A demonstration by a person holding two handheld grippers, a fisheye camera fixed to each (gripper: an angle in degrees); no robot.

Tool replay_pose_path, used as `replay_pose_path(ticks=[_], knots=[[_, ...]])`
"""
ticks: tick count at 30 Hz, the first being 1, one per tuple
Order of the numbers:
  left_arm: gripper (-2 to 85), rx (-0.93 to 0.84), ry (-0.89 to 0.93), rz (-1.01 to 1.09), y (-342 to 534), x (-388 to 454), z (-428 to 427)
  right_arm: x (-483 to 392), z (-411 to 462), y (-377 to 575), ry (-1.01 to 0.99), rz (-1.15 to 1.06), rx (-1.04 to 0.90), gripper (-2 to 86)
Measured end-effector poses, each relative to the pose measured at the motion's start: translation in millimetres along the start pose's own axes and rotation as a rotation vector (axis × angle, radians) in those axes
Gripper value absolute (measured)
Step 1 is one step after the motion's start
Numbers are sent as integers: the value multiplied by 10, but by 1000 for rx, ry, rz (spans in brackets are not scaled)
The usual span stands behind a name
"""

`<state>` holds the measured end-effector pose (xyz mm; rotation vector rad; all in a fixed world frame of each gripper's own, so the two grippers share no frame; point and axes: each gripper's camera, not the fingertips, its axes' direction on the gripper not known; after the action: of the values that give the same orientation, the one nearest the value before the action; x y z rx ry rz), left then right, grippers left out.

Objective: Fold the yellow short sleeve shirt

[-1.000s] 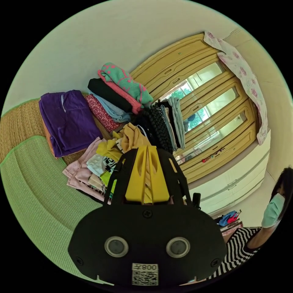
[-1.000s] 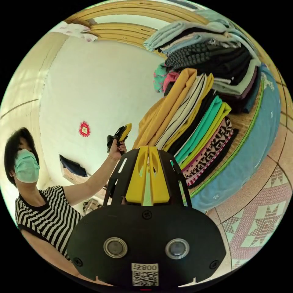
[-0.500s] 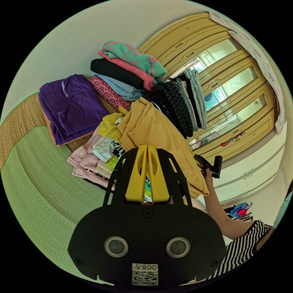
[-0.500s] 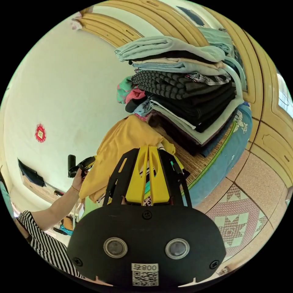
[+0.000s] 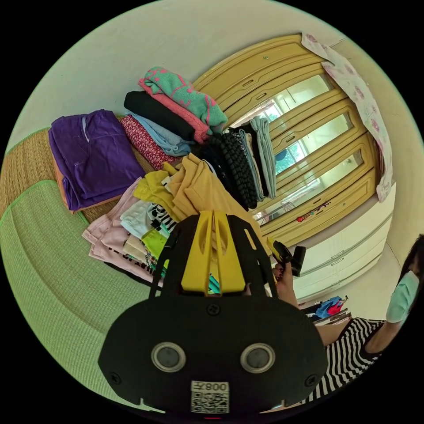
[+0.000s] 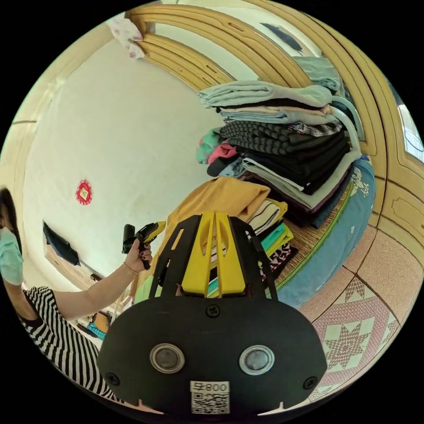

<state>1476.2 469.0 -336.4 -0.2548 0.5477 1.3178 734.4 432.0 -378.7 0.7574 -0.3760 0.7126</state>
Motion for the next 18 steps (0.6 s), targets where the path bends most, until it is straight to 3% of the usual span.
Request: replay_pose_path(ticks=[6,12,18], knots=[[2,-154,-92,72,174,182,404,-621,1020,508,55,-63,-283,0],[1,-65,-50,138,654,227,182,-1293,691,877,6,-126,-118,0],[1,-238,-346,137,1779,-106,38,-2581,1452,1621,1,-389,-296,0]])
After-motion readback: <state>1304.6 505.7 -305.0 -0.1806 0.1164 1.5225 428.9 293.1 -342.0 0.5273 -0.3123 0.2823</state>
